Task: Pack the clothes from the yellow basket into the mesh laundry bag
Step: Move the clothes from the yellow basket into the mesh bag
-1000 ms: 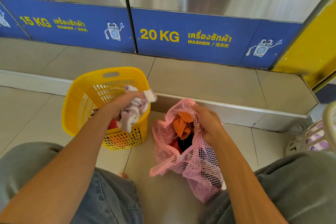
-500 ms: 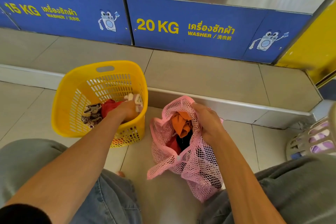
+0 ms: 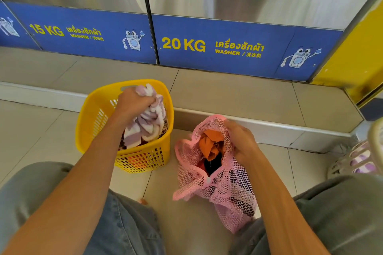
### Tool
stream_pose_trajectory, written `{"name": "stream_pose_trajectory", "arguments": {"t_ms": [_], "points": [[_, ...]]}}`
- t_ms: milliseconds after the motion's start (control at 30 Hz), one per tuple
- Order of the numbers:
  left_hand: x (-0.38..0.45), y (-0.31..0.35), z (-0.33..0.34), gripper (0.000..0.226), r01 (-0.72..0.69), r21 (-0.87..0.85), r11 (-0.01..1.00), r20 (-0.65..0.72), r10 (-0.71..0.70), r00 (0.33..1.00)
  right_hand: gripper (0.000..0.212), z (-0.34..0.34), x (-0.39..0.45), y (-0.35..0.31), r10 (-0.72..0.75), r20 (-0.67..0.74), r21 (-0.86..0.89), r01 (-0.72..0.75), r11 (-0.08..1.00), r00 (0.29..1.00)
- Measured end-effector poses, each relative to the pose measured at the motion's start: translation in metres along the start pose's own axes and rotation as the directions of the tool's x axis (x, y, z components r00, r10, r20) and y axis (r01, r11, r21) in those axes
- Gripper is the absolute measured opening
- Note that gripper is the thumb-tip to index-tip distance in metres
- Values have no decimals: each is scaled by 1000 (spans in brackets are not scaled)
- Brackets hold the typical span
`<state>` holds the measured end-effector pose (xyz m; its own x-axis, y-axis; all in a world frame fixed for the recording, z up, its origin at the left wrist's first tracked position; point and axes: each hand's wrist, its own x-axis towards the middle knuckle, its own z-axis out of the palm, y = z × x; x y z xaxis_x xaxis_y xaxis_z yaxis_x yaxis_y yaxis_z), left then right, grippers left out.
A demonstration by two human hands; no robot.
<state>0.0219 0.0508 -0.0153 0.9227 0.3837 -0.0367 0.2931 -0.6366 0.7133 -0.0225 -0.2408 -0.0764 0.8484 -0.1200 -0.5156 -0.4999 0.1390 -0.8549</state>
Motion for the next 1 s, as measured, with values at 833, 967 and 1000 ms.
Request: {"name": "stream_pose_trajectory", "arguments": {"t_ms": [833,967,1000], "points": [[-94,57,165,37,703,-468,536,814,-50,579,24,-22,-11,-8,-70,-7,136,71,988,997],[-112,56,198,34,646,-441,623,790,-72,609,29,-30,-12,-9,-65,-8,130,66,989,998],[-122,67,192,37,606,-435,666,776,-63,627,30,-31,-12,-8,-74,0,121,74,990,997]]}}
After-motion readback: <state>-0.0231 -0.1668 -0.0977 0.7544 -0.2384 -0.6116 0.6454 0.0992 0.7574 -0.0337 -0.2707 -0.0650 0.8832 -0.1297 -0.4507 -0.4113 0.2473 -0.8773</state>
